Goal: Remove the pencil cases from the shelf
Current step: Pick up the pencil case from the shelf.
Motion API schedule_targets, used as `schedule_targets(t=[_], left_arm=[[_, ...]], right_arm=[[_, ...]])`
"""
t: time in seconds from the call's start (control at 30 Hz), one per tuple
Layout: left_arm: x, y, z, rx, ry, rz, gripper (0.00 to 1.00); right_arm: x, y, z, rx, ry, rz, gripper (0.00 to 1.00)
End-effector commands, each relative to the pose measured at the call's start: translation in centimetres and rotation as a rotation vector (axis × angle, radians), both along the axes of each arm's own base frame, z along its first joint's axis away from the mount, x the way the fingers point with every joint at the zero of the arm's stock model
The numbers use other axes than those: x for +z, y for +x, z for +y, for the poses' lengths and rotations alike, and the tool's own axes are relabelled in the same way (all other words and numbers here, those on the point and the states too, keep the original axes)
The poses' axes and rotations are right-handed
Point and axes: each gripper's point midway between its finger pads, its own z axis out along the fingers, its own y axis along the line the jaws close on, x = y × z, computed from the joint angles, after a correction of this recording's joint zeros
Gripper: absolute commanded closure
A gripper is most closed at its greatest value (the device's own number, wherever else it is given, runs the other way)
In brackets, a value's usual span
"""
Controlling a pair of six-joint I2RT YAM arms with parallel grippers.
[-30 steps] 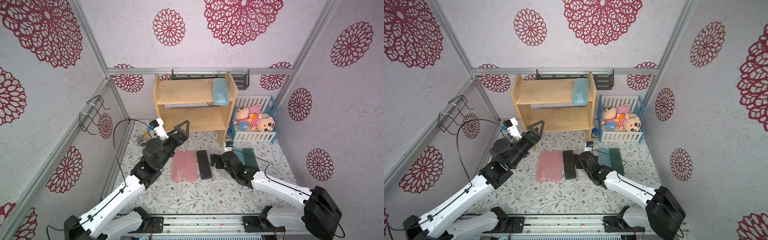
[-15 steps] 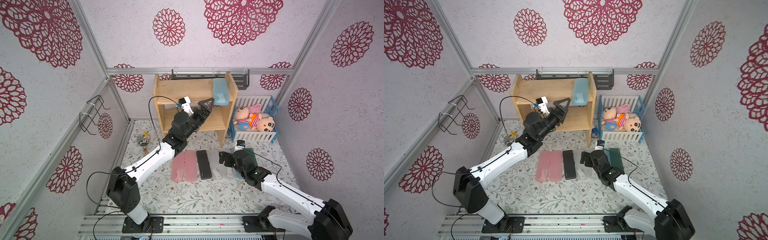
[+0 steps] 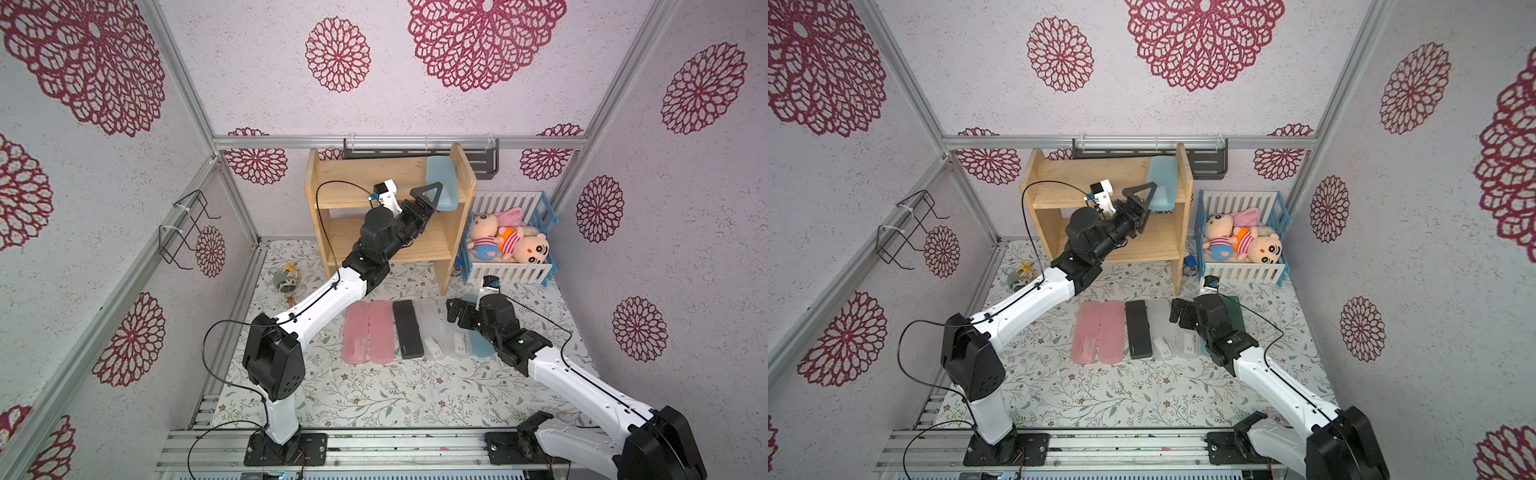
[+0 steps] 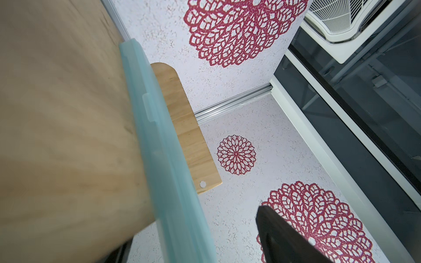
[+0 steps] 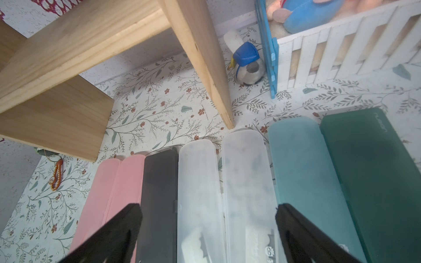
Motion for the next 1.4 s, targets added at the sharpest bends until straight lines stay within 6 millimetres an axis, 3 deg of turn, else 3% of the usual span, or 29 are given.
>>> schedule_targets(t=[0.0,0.2,0.43,0.8,1.17,1.37], left_arm=[[0.4,-0.7,-1.4,-0.037,0.001,-0.016,0.22],[0.6,-0.8,-1.9,-0.049,0.004,-0.022,0.42],[0.9,-1.3,-1.6,-0.046,0.006,-0.036,0.77],[1.5,-2.7,-0.2,-0.027,0.008,-0.073,1.00],[1.9,-5.4,2.3,0.020,0.064,-0.174,1.00],[0.8,-8.5,5.7,0.121,0.194,-0.280,1.00]], right_arm=[[1.4,0.1,0.0,0.021,0.010,-0.043,0.01],[1.9,-0.1,-0.3,0.016,0.016,-0.050,0.01],[2.5,-0.1,-0.2,0.017,0.027,-0.057,0.01],[3.6,-0.4,-0.3,0.015,0.049,-0.073,0.01],[6.4,-1.5,-0.2,0.021,0.091,-0.135,0.01],[11.3,-3.0,1.0,0.057,0.170,-0.242,0.01]])
